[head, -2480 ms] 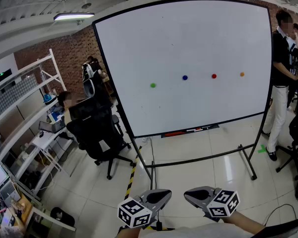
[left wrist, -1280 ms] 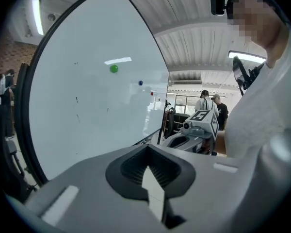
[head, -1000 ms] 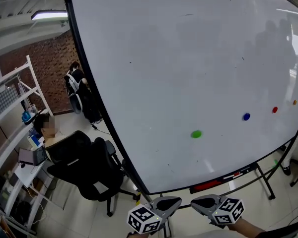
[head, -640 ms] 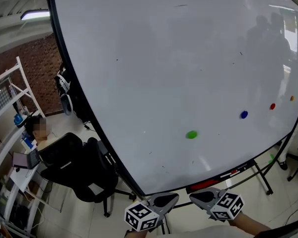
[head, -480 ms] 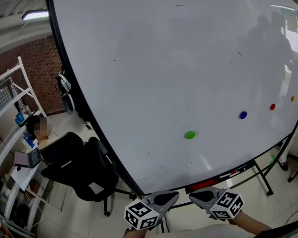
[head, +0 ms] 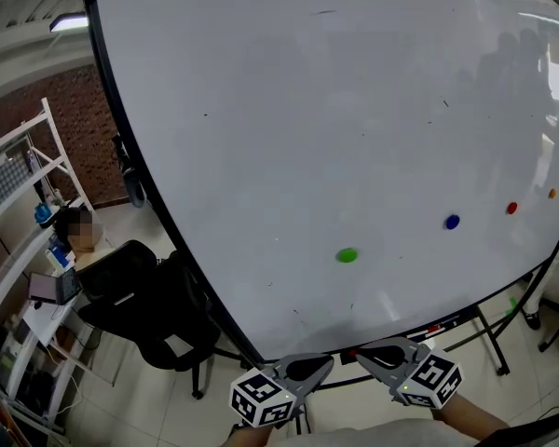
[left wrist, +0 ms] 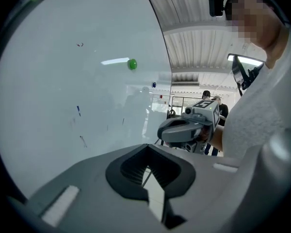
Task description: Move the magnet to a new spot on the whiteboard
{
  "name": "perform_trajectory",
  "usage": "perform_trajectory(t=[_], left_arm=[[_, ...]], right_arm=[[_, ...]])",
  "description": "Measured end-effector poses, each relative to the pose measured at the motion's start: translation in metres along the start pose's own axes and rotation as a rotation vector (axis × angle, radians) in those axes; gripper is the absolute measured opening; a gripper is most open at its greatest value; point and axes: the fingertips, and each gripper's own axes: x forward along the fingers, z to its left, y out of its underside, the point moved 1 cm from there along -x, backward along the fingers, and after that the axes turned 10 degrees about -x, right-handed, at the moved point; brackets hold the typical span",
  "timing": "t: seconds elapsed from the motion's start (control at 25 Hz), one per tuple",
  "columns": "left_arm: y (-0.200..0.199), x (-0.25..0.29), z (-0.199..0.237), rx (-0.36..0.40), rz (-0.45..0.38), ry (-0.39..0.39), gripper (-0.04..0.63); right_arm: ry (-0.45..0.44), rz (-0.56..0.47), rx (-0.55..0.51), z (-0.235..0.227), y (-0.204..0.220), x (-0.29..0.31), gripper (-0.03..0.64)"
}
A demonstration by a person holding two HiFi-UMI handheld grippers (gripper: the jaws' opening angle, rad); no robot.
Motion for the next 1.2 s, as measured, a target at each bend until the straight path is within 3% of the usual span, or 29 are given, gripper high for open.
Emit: perform_trajectory(t=[0.24, 0.4, 0.52, 0.72, 0.88, 1.2], left_arm=[[0.003, -0.003, -0.002, -0.006, 0.002, -0.025, -0.017], [0.003, -0.005, -0.001, -0.014, 0.002, -0.037, -0.017], [0.003, -0.008, -0.001, -0.018, 0.000, -0.044, -0.017], [0.004, -0.012, 0.000, -0.016, 0.003, -0.059, -0.017], [0.004, -0.015, 0.000, -0.016, 0.004, -0.064, -0.017], [0.006, -0.016, 0.003, -0.021, 0.008, -0.073, -0.017]], right_arm=[[0.127, -0.131, -0.195, -0.032, -0.059, -0.008, -0.003], [0.198, -0.247, -0.261, -0.052, -0.101, -0.012, 0.028], [0.265, -0.291, -0.388, -0.061, -0.131, -0.014, 0.059], [0.408, -0.218, -0.697, -0.078, -0.158, -0.013, 0.105], [0.519, -0.127, -0.757, -0.090, -0.156, -0.005, 0.147], [0.587, -0.074, -0.848, -0.100, -0.151, 0.012, 0.147]])
